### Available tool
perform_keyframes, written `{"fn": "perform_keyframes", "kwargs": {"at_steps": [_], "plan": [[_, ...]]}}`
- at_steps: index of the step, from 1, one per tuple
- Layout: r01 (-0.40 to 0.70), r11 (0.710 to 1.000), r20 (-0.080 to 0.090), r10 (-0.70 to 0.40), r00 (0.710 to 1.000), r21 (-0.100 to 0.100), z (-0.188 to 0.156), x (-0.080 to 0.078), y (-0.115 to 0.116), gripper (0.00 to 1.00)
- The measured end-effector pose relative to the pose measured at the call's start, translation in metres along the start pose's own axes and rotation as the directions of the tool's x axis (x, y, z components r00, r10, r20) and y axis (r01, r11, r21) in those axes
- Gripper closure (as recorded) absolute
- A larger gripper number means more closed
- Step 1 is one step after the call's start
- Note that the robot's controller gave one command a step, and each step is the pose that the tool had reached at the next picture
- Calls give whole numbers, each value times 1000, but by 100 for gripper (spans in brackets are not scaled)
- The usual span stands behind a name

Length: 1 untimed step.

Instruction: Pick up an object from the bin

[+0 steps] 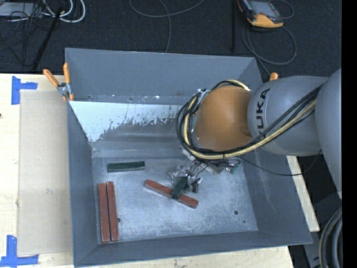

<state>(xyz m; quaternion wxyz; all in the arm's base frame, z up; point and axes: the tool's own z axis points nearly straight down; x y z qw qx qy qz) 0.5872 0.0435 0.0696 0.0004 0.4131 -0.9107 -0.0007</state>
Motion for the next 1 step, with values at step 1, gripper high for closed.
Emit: {"fn": "perform_keyframes", "kwargs": {"at_steps": [1], "plan": [[-1,1000,0,1,1000,0,0,0,0,100]]}}
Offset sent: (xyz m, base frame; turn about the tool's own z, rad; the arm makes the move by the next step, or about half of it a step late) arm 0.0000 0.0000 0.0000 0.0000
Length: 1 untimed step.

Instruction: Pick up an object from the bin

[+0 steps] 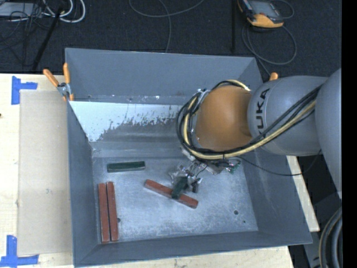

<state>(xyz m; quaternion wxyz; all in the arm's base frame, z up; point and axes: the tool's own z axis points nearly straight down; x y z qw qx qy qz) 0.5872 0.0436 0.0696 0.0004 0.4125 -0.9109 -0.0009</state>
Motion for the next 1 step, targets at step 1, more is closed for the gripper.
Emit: {"fn": "perform_keyframes", "kwargs": {"at_steps": [1], "plan": [[-1,1000,0,1,1000,0,0,0,0,100]]}}
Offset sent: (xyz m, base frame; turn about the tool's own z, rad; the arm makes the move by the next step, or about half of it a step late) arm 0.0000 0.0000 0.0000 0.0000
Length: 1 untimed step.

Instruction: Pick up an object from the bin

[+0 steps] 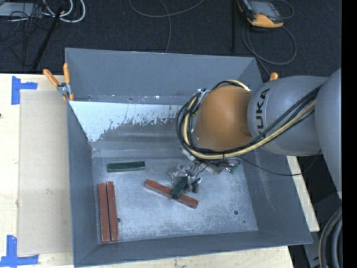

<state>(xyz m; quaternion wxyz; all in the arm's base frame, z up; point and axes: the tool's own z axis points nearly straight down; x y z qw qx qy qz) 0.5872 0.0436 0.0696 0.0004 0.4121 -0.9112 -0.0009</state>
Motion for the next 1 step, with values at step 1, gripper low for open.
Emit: {"fn": "perform_keyframes", "kwargs": {"at_steps": [1], "plan": [[0,1000,1,0,1000,0,0,0,0,0]]}}
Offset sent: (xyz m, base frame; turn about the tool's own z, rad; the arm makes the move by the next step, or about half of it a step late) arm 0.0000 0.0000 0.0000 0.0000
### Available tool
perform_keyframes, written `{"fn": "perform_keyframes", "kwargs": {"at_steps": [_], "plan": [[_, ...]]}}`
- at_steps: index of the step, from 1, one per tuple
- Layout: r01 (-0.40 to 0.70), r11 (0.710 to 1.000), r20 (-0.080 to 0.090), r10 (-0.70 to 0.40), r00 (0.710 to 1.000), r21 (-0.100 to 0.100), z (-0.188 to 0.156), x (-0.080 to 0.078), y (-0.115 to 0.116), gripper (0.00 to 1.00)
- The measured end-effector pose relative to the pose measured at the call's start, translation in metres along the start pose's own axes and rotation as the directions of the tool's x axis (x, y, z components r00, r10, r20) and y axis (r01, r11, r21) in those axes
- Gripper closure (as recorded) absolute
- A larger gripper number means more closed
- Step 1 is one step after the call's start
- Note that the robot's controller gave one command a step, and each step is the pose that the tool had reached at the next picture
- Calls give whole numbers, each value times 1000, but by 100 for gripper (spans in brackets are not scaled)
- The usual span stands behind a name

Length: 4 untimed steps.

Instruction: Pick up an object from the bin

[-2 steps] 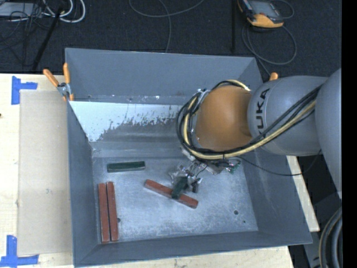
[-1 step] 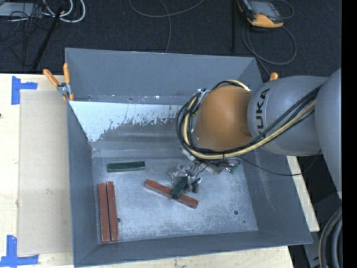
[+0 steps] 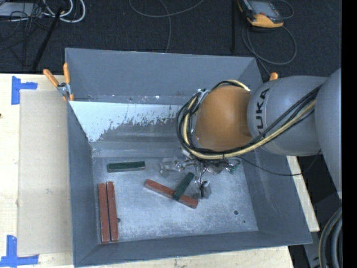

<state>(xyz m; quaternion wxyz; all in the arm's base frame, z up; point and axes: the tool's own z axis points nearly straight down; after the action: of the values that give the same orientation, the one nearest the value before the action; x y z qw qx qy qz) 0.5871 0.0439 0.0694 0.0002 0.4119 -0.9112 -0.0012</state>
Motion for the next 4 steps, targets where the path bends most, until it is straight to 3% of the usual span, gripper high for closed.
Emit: {"fn": "perform_keyframes", "kwargs": {"at_steps": [1,2,3,4], "plan": [[-1,1000,0,1,1000,0,0,0,0,100],[-1,1000,0,1,1000,0,0,0,0,100],[-2,1000,0,2,1000,0,0,0,0,0],[-2,1000,0,2,1000,0,0,0,0,100]]}}
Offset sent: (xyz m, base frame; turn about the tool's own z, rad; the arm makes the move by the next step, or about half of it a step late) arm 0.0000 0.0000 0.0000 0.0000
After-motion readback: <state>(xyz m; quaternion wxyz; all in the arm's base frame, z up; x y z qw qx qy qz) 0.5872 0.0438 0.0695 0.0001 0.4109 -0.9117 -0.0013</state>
